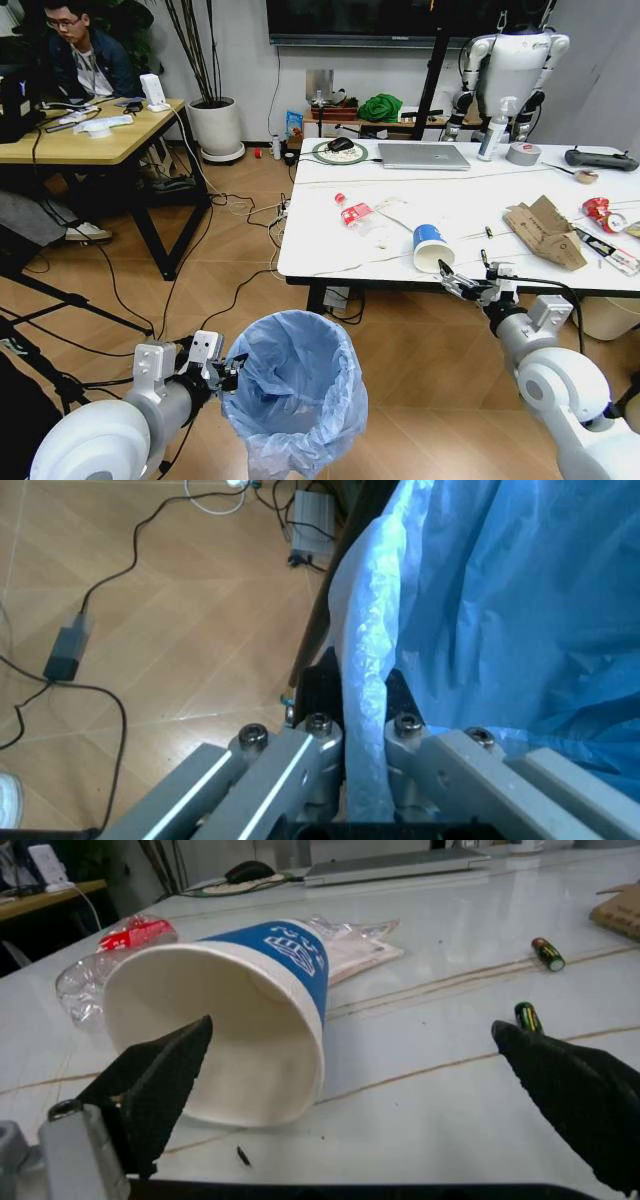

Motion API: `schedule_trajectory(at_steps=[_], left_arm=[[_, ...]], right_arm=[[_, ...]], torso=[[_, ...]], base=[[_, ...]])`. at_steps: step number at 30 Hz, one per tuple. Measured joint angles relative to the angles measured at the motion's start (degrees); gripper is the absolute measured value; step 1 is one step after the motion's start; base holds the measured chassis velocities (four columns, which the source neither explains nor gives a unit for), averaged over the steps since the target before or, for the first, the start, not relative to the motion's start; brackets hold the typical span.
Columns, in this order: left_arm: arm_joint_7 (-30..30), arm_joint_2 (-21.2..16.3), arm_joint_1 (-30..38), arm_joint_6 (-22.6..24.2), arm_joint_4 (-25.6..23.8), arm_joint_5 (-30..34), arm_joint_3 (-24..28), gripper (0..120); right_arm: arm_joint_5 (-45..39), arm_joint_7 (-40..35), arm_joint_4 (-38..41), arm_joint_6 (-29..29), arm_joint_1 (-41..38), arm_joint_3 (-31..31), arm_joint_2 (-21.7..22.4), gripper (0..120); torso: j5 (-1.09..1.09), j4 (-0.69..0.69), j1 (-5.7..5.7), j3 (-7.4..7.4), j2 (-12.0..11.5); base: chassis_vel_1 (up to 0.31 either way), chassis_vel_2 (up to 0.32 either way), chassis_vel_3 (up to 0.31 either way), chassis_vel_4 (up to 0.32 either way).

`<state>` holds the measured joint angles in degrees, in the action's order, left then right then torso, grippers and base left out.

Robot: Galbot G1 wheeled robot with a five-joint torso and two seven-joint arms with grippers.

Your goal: Pick up the trash bin and place the trash from the table into it.

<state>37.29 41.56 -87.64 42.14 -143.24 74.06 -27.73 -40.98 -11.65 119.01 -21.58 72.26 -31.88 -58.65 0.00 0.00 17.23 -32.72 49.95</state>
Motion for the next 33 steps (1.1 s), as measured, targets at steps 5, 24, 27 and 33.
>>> schedule_trajectory(at_steps=[5,24,27,33], left_arm=[[-0.5,0.3,0.1,0.0,0.0,0.0,0.2,0],[-0.6,0.3,0.5,0.0,0.0,0.1,-0.3,0],[-0.4,0.4,0.5,0.0,0.0,0.1,-0.3,0],[0.4,1.2,0.7,0.0,0.0,0.4,-0.4,0]], right_arm=[[-0.5,-0.6,-1.3,0.0,-2.0,1.0,0.2,81],[-1.9,-1.2,-3.5,-0.3,-5.4,3.9,-1.8,15],[-2.6,-1.2,-2.2,-0.3,-5.1,3.7,-1.8,4],[-6.8,-1.0,5.1,-1.2,-2.2,1.8,-0.8,0]], torso=[[0.0,0.0,-0.03,0.05,-0.1],[0.0,0.0,-0.12,0.17,-0.3],[0.0,0.0,-0.12,0.18,-0.3],[-0.01,0.0,-0.13,0.2,-0.3]], base=[[0.0,0.0,0.0,0.0],[0.0,0.0,0.0,0.0],[0.0,0.0,0.0,0.0],[0.0,0.0,0.0,0.0]])
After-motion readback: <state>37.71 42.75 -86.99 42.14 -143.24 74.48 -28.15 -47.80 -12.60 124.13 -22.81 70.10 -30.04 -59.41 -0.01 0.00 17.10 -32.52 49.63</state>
